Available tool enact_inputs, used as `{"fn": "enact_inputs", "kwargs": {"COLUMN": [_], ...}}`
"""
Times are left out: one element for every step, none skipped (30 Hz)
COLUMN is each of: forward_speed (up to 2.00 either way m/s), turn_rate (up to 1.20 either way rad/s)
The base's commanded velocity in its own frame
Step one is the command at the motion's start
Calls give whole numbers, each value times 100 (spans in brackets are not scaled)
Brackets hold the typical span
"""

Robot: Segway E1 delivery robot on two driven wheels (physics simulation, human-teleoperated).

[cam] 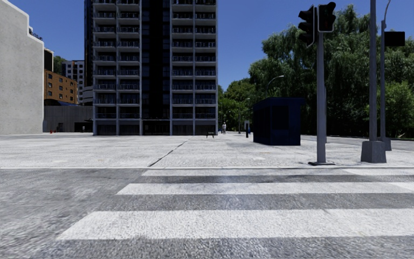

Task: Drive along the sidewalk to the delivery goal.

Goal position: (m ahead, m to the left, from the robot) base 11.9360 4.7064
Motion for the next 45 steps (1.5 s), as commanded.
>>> {"fn": "enact_inputs", "kwargs": {"forward_speed": [200, 200, 200, 200, 200, 200, 200, 200, 200, 200, 200, 200, 200, 200, 200, 200, 200, 200, 200, 200, 200, 200, 200, 200, 200, 200, 200, 200, 200, 200, 200, 200, 200, 200, 200, 200, 200, 200, 200, 200, 200, 200, 200, 200, 200], "turn_rate": [0, 0, 0, 0, 0, 0, 0, 0, 0, 0, 0, 0, 0, 0, 0, 0, 0, 0, 0, 0, 0, 0, 0, 0, 0, 0, 0, 0, 0, 0, 0, 0, 0, 0, 0, 0, 0, 0, 0, 0, 0, 0, 0, 0, 0]}}
